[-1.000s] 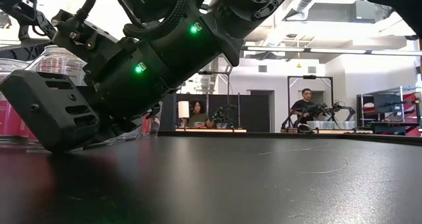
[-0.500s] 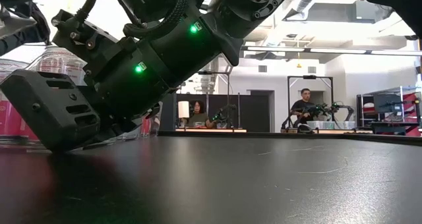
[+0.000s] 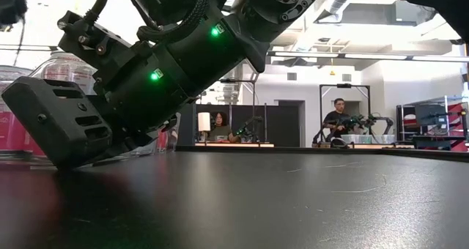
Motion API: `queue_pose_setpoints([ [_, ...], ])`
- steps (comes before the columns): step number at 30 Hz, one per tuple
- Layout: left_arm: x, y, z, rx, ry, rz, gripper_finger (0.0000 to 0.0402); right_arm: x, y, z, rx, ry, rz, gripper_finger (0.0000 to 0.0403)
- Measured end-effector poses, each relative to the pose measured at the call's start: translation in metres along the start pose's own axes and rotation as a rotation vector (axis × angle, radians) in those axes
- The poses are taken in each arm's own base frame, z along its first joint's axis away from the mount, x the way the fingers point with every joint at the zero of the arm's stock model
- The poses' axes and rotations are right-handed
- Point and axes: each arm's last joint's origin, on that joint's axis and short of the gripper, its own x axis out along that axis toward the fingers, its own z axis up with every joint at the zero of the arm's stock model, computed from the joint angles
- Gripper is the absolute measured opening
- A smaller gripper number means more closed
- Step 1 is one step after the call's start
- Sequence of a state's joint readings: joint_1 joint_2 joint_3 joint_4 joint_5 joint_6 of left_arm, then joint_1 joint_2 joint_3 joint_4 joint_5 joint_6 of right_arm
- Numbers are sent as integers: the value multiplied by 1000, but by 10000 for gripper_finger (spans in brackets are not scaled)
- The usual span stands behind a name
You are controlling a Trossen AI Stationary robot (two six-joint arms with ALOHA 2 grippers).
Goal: Sort soda cans
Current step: Move the bottom transparent bin to the bottom left of the table
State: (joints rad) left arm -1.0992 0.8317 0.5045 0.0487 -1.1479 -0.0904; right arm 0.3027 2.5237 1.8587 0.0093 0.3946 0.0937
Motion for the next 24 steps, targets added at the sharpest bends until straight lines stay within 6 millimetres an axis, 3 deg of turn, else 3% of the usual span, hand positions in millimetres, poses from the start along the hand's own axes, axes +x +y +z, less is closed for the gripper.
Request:
queue_pose_setpoints([
  [4,25,6,14,96,-79,-122,0,0,0,0,0,0,0,5],
  [9,36,42,18,77,-136,-123,0,0,0,0,0,0,0,5],
  [15,10,84,-3,-34,-282,-69,0,-1,2,0,-13,-4,-1,5],
  [24,-25,110,-35,-99,-358,-16,0,-1,2,0,-13,-6,-1,5],
])
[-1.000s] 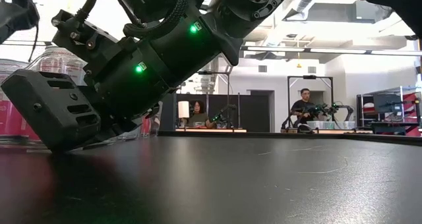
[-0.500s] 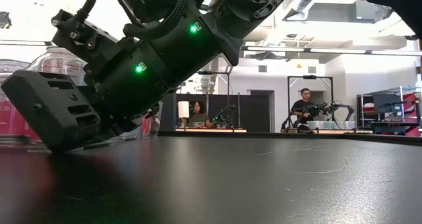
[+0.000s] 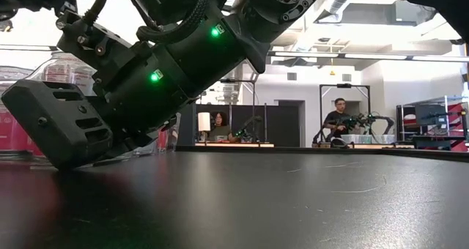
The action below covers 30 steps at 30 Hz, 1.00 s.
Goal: Sort soda cans
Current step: Move the bottom transparent bin to the bottom left of the table
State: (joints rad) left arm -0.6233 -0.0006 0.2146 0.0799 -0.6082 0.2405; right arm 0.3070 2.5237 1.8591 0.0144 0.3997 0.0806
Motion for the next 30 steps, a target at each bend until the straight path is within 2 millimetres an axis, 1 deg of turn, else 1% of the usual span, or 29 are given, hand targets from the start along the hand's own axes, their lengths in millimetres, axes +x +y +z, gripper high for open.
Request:
queue_pose_setpoints([
  [7,0,-1,-6,65,65,-2,0,0,0,1,1,-8,0,5],
  [21,-1,-1,-9,62,105,3,0,0,0,1,3,-13,2,5],
  [26,-1,-5,-13,51,119,-106,0,0,0,2,-28,-25,5,5],
  [30,-2,-6,-17,43,156,-119,0,1,1,2,-33,-28,10,5],
])
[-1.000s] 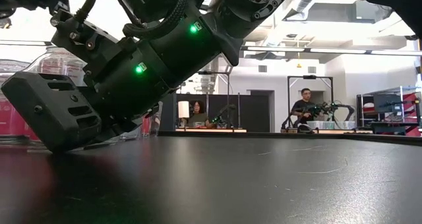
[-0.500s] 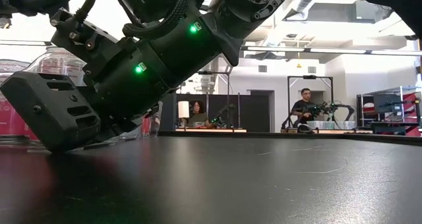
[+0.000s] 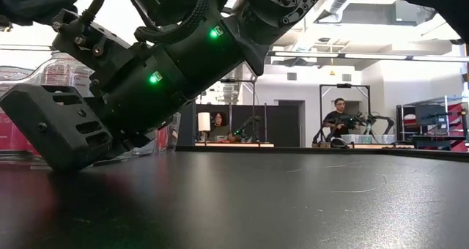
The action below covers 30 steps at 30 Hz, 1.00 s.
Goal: Sort soda cans
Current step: Move the bottom transparent bin to the bottom left of the table, then return to Home Position
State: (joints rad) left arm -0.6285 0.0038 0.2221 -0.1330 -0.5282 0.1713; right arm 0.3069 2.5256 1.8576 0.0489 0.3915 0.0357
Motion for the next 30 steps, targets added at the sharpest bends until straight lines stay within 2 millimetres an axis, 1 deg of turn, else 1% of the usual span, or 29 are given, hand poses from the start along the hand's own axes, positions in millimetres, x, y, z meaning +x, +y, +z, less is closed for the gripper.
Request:
queue_pose_setpoints([
  [2,1,-1,-3,-9,0,0,0,0,0,0,-9,-2,4,5],
  [6,4,-4,-11,-21,1,0,0,-2,8,3,-44,-37,50,5],
  [10,8,-9,-28,-24,8,3,0,-6,18,8,-55,-103,100,5],
  [13,10,-12,-36,-29,-23,18,0,-9,24,10,-71,-121,128,5],
  [18,11,-13,-41,-23,-49,24,0,-9,26,10,-73,-128,165,5],
  [21,12,-14,-44,-21,-34,21,0,-11,29,15,-60,-181,245,4],
  [24,12,-14,-45,-26,-33,19,0,-24,34,33,-69,-287,350,2],
  [26,12,-14,-45,-26,-34,19,0,-41,37,50,-110,-328,360,1],
  [28,12,-14,-45,-22,-34,19,0,-62,35,68,-149,-339,333,1],
  [30,12,-14,-45,-16,-34,21,0,-83,33,80,-181,-358,312,1],
])
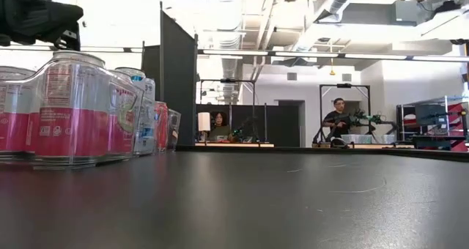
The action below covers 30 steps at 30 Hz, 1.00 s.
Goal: Sort soda cans
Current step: Return to Home Position
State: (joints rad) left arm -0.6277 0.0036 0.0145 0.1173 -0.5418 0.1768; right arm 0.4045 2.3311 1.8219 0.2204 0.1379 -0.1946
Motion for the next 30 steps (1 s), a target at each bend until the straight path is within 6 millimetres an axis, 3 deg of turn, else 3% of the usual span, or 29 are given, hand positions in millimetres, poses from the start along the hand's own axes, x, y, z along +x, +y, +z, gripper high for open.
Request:
queue_pose_setpoints([
  [3,0,0,0,8,2,11,0,-29,1,15,-48,-26,-39,1],
  [7,0,0,0,21,5,19,0,-85,-14,17,-46,-129,-101,1],
  [9,0,0,-1,21,7,20,0,-119,-27,3,-15,-202,-146,0],
  [14,0,0,-3,-5,29,16,0,-201,-56,-55,68,-226,-225,0],
  [17,0,0,-4,-11,32,16,0,-241,-71,-74,113,-244,-193,0],
  [24,0,0,-4,-12,34,16,0,-301,-85,-115,102,-262,-244,0],
  [30,0,0,-4,-11,36,16,0,-337,-81,-151,100,-343,-323,0],
])
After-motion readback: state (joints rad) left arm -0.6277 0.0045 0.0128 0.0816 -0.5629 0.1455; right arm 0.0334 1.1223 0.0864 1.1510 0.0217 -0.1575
